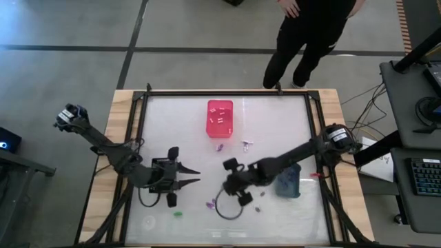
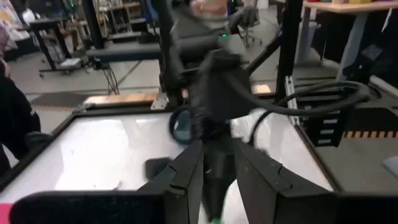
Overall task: Sort Halloween decoration
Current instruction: Put the skeleton toy into the black basket
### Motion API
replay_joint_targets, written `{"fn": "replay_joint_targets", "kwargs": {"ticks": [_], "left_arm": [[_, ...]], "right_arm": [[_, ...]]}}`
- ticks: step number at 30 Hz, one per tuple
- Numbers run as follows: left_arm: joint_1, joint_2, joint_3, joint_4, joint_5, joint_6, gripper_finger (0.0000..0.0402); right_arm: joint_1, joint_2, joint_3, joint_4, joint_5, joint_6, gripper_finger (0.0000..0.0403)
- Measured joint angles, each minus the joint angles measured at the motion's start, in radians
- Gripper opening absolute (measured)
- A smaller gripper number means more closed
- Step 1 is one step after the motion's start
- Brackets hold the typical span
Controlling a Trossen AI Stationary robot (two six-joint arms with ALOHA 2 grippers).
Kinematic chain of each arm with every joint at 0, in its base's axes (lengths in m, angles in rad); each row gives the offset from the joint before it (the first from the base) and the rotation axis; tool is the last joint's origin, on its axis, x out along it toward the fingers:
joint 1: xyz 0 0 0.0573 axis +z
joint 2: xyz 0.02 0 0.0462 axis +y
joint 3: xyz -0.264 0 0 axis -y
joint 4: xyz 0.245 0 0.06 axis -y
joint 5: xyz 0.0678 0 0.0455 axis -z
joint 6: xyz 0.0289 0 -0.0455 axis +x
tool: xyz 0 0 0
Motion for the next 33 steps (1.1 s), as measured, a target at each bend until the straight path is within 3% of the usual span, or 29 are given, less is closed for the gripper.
{"fn": "replay_joint_targets", "kwargs": {"ticks": [9, 15, 22, 33], "left_arm": [[-0.079, -0.036, 0.000, -0.004, -0.110, 0.035, 0.0075], [-0.094, -0.039, 0.000, -0.011, -0.186, 0.035, 0.0075], [-0.122, -0.083, 0.000, -0.020, -0.267, 0.035, 0.0075], [-0.223, -0.160, 0.000, -0.051, -0.485, 0.055, 0.0075]], "right_arm": [[-0.142, 0.017, 0.000, 0.490, -0.061, -0.012, 0.0013], [-0.187, 0.109, 0.019, 0.767, -0.104, 0.014, 0.0013], [-0.216, 0.264, 0.149, 0.864, -0.087, 0.022, 0.0013], [-0.222, 0.469, 0.419, 0.848, -0.088, 0.023, 0.0013]]}}
